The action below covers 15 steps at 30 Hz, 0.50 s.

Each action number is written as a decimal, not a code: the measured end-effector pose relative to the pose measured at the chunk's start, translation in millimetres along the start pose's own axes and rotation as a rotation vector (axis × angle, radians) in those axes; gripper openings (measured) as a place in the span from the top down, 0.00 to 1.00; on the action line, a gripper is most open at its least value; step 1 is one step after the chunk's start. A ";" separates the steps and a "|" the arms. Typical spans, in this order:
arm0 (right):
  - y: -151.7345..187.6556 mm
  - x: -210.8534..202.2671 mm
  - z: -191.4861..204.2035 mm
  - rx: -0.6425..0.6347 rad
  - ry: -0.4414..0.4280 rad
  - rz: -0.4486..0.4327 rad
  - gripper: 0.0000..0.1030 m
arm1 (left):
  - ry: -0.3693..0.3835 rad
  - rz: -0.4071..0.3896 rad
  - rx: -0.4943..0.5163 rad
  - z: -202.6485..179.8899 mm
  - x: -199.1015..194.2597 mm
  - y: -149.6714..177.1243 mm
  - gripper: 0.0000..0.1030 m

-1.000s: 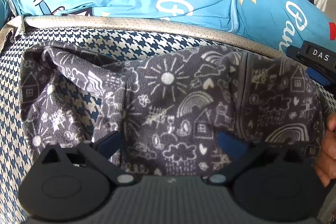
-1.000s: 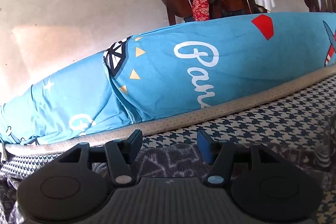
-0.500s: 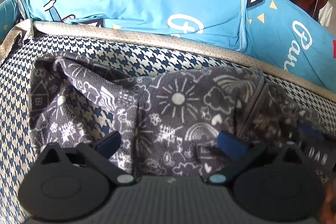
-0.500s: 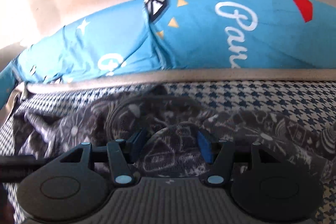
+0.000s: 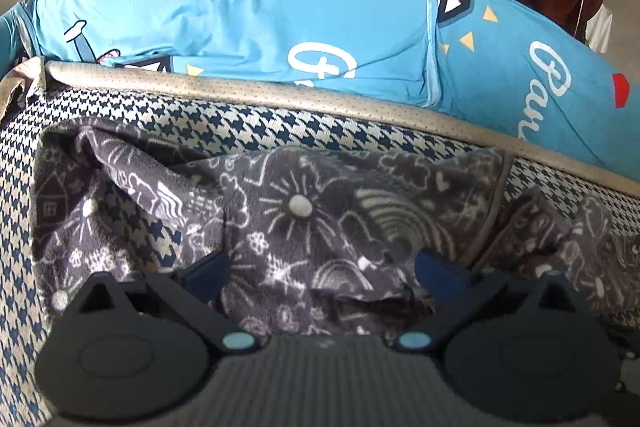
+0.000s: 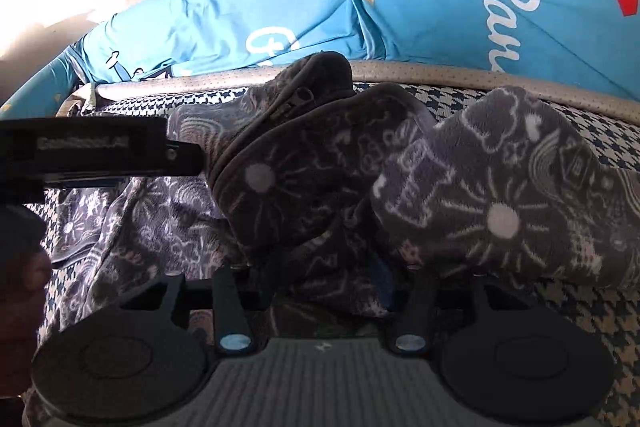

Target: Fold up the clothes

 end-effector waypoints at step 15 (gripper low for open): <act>-29.9 -42.2 0.1 -0.049 -0.023 -0.100 0.55 | -0.060 0.086 -0.047 8.7 32.8 8.7 0.00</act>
Point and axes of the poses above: each gripper's, at about its wrist camera, not at the fingertips, and x roughly the way its jaws point, z to its left, y to its underside, the point moved 4 cm from there along x, roughly the way its jaws point, and after that the axes turned 2 degrees about -y, right-handed, at the moved point
